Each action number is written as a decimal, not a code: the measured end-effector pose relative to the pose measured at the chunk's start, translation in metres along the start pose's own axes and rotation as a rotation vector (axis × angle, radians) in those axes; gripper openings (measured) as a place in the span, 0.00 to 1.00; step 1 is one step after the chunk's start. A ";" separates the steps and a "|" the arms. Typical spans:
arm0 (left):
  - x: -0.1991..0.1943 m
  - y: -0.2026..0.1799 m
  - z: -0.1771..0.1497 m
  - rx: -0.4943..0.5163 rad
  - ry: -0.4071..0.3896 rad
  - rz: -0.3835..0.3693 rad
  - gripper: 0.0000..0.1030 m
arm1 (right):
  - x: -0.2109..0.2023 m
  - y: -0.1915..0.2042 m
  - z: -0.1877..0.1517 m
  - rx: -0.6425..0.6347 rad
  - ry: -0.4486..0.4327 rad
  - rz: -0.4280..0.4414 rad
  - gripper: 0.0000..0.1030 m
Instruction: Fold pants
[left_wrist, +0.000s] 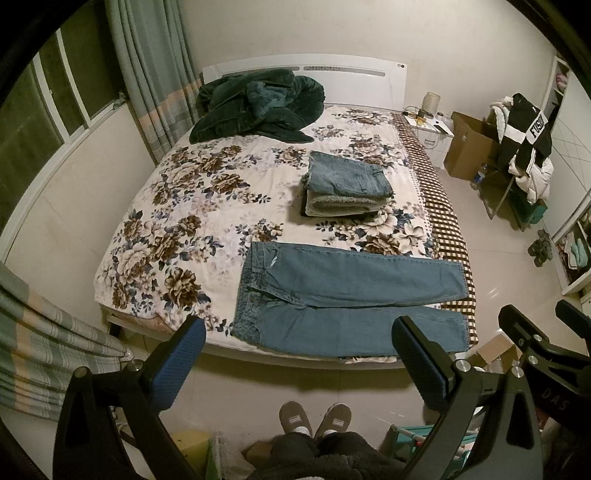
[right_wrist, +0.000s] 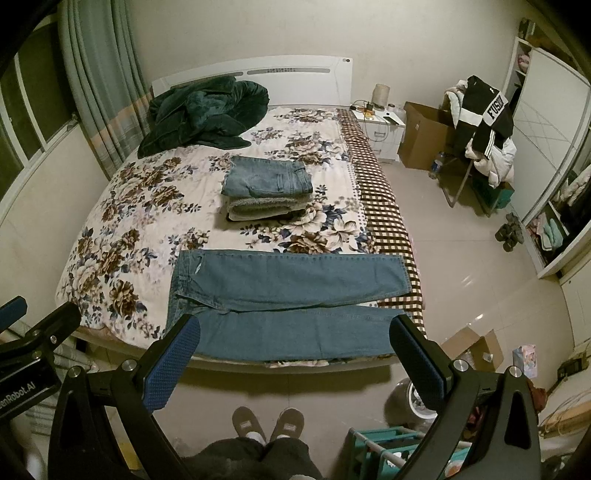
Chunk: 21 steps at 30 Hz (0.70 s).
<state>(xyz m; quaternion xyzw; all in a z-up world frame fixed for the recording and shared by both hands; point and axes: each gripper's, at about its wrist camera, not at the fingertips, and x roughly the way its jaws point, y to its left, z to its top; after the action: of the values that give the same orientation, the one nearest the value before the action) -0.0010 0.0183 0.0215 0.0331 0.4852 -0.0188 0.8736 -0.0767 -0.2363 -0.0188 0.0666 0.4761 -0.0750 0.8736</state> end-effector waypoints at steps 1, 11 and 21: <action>0.000 0.001 0.000 0.000 0.000 0.000 1.00 | -0.001 0.001 -0.001 -0.001 0.001 0.002 1.00; -0.005 -0.004 0.020 -0.004 -0.017 0.042 1.00 | 0.005 0.001 -0.005 0.011 0.012 0.001 1.00; 0.100 -0.023 0.054 -0.049 -0.009 0.201 1.00 | 0.130 -0.061 0.037 0.139 0.049 -0.066 1.00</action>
<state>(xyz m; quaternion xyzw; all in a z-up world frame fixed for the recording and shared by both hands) 0.0964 -0.0091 -0.0357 0.0603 0.4759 0.0807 0.8737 0.0114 -0.3114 -0.1113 0.1129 0.4931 -0.1350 0.8520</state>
